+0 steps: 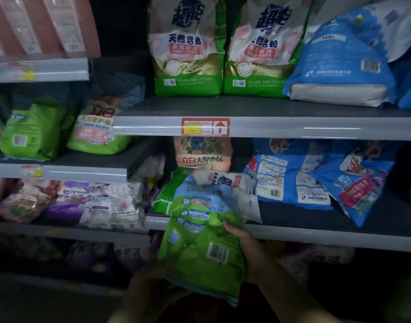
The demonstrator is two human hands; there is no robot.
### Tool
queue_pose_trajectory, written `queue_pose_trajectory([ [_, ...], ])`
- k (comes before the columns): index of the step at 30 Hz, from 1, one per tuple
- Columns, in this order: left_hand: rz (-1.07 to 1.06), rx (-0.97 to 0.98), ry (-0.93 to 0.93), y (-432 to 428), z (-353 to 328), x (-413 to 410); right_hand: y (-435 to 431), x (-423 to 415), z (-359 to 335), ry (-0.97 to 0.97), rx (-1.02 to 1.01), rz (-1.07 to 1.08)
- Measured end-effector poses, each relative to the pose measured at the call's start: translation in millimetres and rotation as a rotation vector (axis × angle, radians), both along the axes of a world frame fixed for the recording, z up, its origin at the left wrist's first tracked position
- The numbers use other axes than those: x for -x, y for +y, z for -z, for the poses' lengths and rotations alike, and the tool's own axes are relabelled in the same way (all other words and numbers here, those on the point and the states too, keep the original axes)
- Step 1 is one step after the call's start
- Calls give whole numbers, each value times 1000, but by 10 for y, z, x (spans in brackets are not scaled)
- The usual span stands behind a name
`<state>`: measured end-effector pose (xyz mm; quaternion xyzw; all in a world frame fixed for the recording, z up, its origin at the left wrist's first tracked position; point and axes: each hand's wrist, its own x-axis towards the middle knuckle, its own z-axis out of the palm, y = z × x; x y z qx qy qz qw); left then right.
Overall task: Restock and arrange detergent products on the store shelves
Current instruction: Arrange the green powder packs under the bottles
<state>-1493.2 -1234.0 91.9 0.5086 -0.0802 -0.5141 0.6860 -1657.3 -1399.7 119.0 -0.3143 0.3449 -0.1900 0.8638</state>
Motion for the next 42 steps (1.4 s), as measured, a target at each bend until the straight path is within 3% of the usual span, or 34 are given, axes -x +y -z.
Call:
queue_pose_trajectory([
  [3, 40, 21, -135, 137, -38, -243, 56, -3, -71, 78, 92, 17],
  [7, 252, 37, -117, 104, -296, -174, 207, 55, -145, 191, 410, 9],
  [9, 220, 19, -202, 66, -311, -186, 356, 74, -245, 189, 514, -14],
  [12, 59, 15, -90, 120, -208, -160, 583, 41, -442, 160, 602, -30],
  [14, -88, 2, -102, 197, -246, -111, 686, -20, -539, 120, 627, -50],
  [19, -379, 17, -343, 472, -511, -346, 835, -354, -655, 61, 598, 12],
  [31, -448, -98, -655, 1086, -1349, -1666, 1174, -1786, -1074, 116, 636, 43],
  [33, -509, -169, -810, 1134, -1436, -1843, 1148, -2032, -1202, 109, 589, 69],
  [37, -774, -297, -1370, 1134, -1447, -1851, 1104, -2538, -1426, 20, 460, 84],
  [39, -761, -263, -1608, 1035, -1387, -1769, 1046, -2839, -1541, 1, 448, 135],
  [42, -619, -265, -1720, 855, -1269, -1928, 957, -3257, -1782, -50, 471, 241],
])
